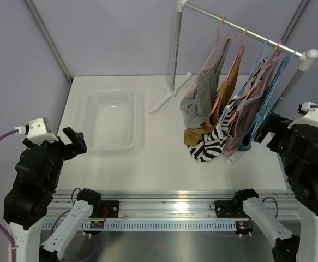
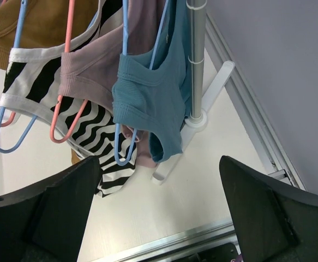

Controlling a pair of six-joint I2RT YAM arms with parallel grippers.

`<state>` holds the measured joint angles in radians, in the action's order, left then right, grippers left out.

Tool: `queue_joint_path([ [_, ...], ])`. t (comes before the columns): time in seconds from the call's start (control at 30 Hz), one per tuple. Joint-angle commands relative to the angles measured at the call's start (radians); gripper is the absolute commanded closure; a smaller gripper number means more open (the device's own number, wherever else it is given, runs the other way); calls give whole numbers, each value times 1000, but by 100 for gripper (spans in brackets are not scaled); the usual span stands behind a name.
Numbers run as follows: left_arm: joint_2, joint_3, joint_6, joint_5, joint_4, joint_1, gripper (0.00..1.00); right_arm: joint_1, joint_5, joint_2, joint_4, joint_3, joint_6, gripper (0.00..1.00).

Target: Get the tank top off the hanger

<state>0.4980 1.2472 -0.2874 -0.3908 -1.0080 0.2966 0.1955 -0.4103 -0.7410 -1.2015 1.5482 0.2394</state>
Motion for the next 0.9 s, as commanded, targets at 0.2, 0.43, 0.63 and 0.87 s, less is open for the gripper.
queue_joint_path([
  [0.2, 10, -3, 7, 58, 75, 4, 1, 4, 70, 34, 159, 1, 33, 1],
  [0.43, 16, -15, -25, 141, 106, 4, 1, 4, -88, -163, 131, 145, 90, 0],
  [0.63, 7, -51, -32, 167, 124, 4, 1, 4, -194, -325, 111, 253, 93, 11],
  [0.87, 17, -63, -16, 155, 112, 4, 1, 4, -294, -437, 161, 263, 63, 28],
])
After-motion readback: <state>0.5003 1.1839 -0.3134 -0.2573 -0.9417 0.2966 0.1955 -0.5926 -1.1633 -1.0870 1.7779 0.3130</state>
